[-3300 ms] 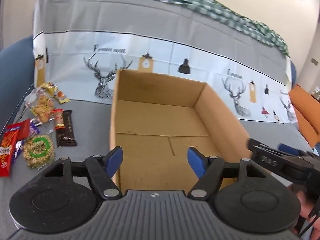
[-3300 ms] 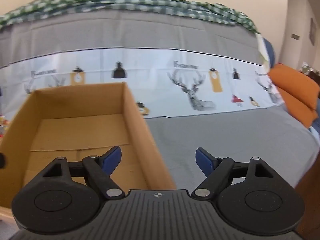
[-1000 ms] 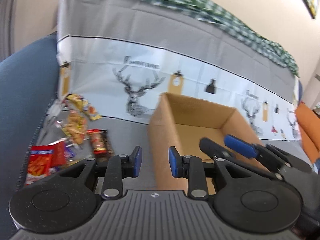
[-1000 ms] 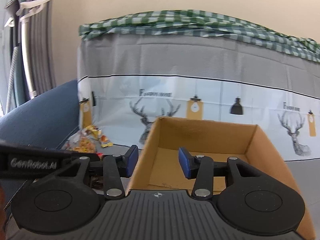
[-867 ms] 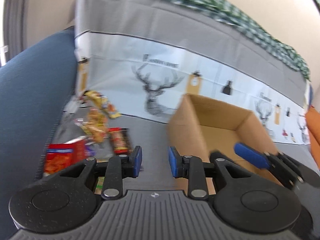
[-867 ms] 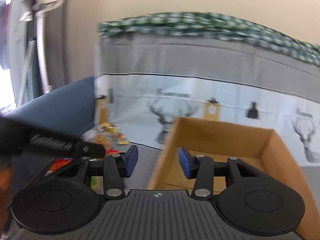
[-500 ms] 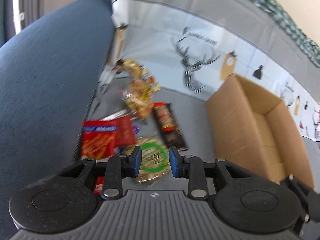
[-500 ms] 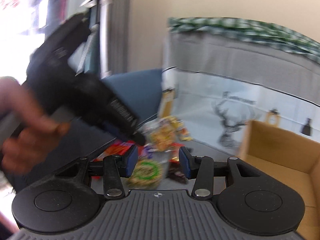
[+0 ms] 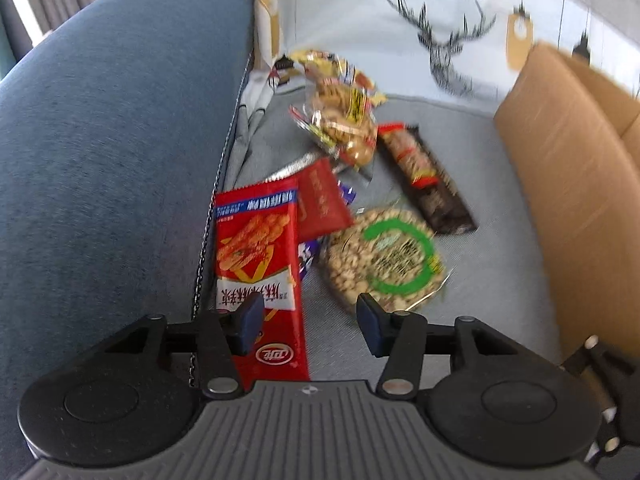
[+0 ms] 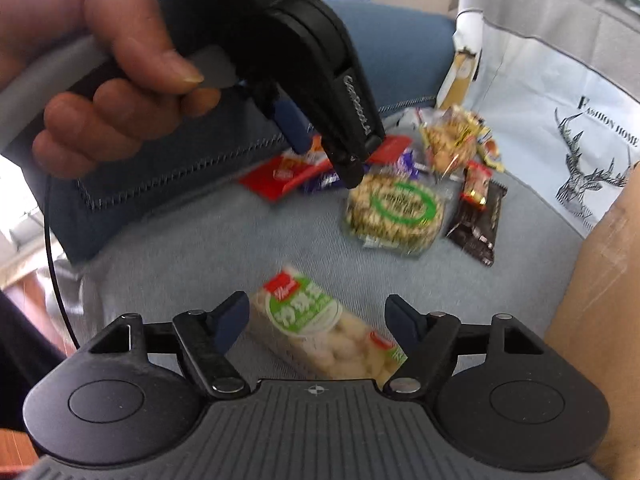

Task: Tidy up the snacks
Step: 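Close the right tool on the white-green sachima bar while the left tool approaches the red spicy-strip packet, then close the left tool on the red spicy-strip packet while the right tool holds the sachima bar, then lift both held snacks and carry them toward the cardboard box, then lower both snacks into the box and open both tools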

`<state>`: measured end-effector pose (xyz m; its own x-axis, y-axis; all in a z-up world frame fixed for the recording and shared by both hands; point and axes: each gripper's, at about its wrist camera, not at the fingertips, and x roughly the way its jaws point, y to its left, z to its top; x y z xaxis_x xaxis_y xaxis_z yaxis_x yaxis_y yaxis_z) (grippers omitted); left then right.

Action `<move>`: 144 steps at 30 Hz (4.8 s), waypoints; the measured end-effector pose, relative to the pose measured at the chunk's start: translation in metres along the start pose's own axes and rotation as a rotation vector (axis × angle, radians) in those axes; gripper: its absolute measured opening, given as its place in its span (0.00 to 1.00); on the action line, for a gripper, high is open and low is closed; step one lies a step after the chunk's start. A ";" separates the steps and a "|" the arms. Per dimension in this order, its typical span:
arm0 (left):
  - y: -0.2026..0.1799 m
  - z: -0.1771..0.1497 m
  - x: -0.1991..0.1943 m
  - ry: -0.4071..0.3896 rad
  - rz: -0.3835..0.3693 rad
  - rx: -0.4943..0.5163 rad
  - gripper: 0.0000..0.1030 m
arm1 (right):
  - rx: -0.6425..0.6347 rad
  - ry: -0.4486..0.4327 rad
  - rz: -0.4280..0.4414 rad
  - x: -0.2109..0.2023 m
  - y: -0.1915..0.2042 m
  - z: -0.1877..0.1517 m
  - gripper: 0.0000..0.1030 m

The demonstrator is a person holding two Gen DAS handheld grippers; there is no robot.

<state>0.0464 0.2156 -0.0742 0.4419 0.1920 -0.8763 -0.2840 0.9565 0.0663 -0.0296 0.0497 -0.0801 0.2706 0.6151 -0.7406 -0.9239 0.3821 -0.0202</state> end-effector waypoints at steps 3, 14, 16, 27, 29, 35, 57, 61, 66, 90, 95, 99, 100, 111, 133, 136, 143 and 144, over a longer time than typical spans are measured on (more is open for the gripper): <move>-0.002 -0.003 0.006 0.010 0.025 0.028 0.55 | -0.024 0.041 -0.011 0.007 -0.001 -0.005 0.75; 0.010 -0.001 -0.005 -0.052 0.065 -0.027 0.06 | 0.132 0.017 0.000 0.013 -0.028 0.003 0.37; 0.020 0.004 -0.021 -0.124 -0.022 -0.107 0.04 | 0.213 -0.003 -0.031 0.013 -0.036 0.008 0.37; 0.034 -0.003 0.005 0.030 -0.395 -0.378 0.05 | 0.462 0.025 -0.182 0.017 -0.046 0.004 0.40; 0.035 -0.003 0.004 0.017 -0.273 -0.345 0.05 | 0.457 0.034 -0.184 0.018 -0.048 0.002 0.43; 0.016 0.012 -0.008 -0.068 -0.412 -0.271 0.33 | 0.469 0.058 -0.186 0.025 -0.051 0.002 0.47; -0.105 0.015 0.036 -0.032 -0.423 0.267 0.75 | 0.707 0.138 -0.325 0.004 -0.034 -0.017 0.39; -0.124 0.012 0.042 -0.030 -0.370 0.325 0.78 | 0.725 0.143 -0.336 0.002 -0.031 -0.017 0.39; -0.135 0.004 0.050 -0.024 -0.286 0.397 0.71 | 0.720 0.148 -0.343 0.007 -0.027 -0.016 0.40; -0.031 0.027 -0.018 -0.132 -0.161 0.112 0.22 | 0.646 0.048 -0.398 0.006 -0.016 -0.005 0.37; -0.028 0.025 0.002 -0.057 -0.137 0.088 0.35 | 0.641 0.054 -0.405 0.014 -0.031 0.001 0.38; -0.025 0.027 0.005 -0.068 -0.139 0.059 0.52 | 0.650 0.063 -0.402 0.020 -0.038 0.000 0.44; -0.024 0.027 0.006 -0.069 -0.146 0.047 0.57 | 0.653 0.066 -0.398 0.021 -0.040 0.000 0.44; -0.044 0.026 0.024 -0.054 -0.101 0.052 0.65 | 0.643 0.077 -0.389 0.028 -0.041 -0.001 0.47; -0.020 0.040 -0.015 -0.202 -0.215 -0.129 0.34 | 0.611 -0.080 -0.443 -0.017 -0.035 0.021 0.37; -0.017 0.042 -0.029 -0.241 -0.238 -0.154 0.34 | 0.591 -0.132 -0.464 -0.042 -0.035 0.031 0.37; -0.018 0.045 -0.059 -0.339 -0.269 -0.182 0.34 | 0.589 -0.270 -0.521 -0.102 -0.066 0.060 0.37; -0.019 0.045 -0.062 -0.346 -0.272 -0.187 0.34 | 0.591 -0.289 -0.515 -0.107 -0.073 0.063 0.37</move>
<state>0.0625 0.1956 -0.0003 0.7695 0.0326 -0.6378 -0.2533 0.9323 -0.2580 0.0257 -0.0003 0.0426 0.7534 0.3868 -0.5317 -0.3937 0.9131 0.1063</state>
